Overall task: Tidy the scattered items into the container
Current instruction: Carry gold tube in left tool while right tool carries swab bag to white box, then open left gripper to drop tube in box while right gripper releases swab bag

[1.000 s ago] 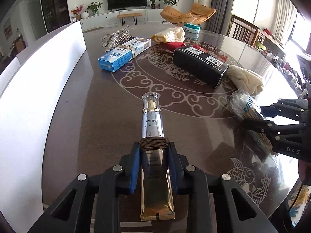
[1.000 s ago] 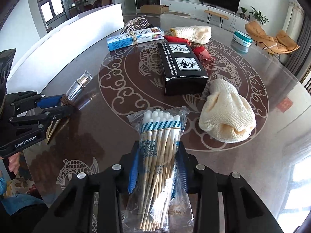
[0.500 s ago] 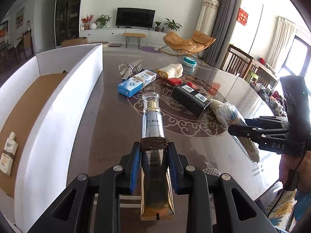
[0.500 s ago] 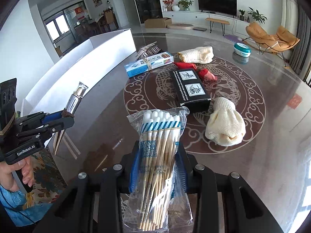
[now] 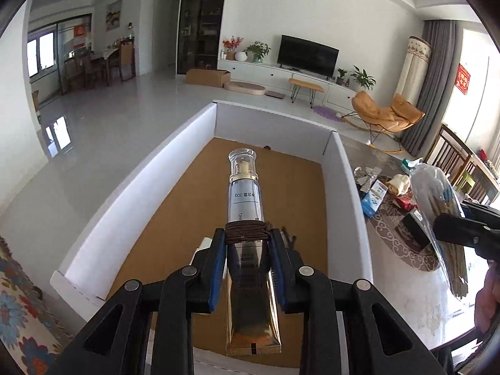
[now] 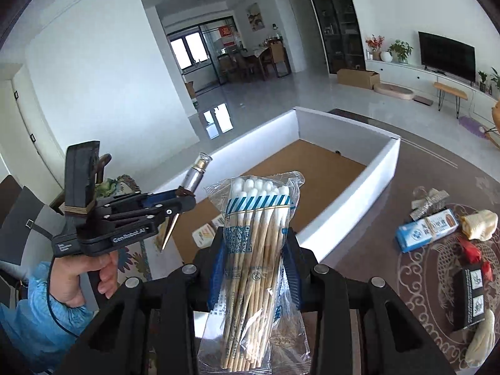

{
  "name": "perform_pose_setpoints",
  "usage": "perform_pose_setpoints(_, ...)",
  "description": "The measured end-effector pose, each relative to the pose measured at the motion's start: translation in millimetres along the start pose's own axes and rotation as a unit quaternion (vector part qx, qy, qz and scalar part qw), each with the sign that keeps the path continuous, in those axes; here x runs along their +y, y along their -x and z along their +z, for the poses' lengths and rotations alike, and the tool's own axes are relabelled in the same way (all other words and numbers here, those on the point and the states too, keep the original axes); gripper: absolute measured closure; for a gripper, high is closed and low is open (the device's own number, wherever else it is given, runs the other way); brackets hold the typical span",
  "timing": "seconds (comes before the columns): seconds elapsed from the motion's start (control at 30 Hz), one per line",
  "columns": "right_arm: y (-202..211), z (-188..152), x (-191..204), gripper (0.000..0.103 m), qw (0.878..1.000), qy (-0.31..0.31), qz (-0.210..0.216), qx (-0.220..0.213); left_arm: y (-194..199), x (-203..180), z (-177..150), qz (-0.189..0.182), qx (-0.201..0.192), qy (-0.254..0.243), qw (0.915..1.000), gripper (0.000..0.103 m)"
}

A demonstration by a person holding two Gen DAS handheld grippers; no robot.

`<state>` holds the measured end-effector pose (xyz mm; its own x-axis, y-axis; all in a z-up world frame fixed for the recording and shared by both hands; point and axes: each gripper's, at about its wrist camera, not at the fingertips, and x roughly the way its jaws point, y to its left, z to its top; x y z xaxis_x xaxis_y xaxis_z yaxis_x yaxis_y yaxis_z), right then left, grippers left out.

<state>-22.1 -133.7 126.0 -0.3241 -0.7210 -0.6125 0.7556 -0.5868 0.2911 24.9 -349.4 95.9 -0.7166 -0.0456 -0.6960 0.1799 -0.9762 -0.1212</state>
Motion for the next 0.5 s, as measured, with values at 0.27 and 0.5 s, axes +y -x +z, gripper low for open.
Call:
perform_pose_setpoints(0.27, -113, 8, 46, 0.068, 0.998, 0.017, 0.019, 0.057, -47, 51, -14, 0.034, 0.065, 0.023, 0.9970, 0.076)
perform_pose_setpoints(0.5, -168, -14, 41, 0.059, 0.994, 0.034, 0.000, 0.107, -67, 58, -25, 0.052, 0.098, 0.034, 0.9933, 0.074)
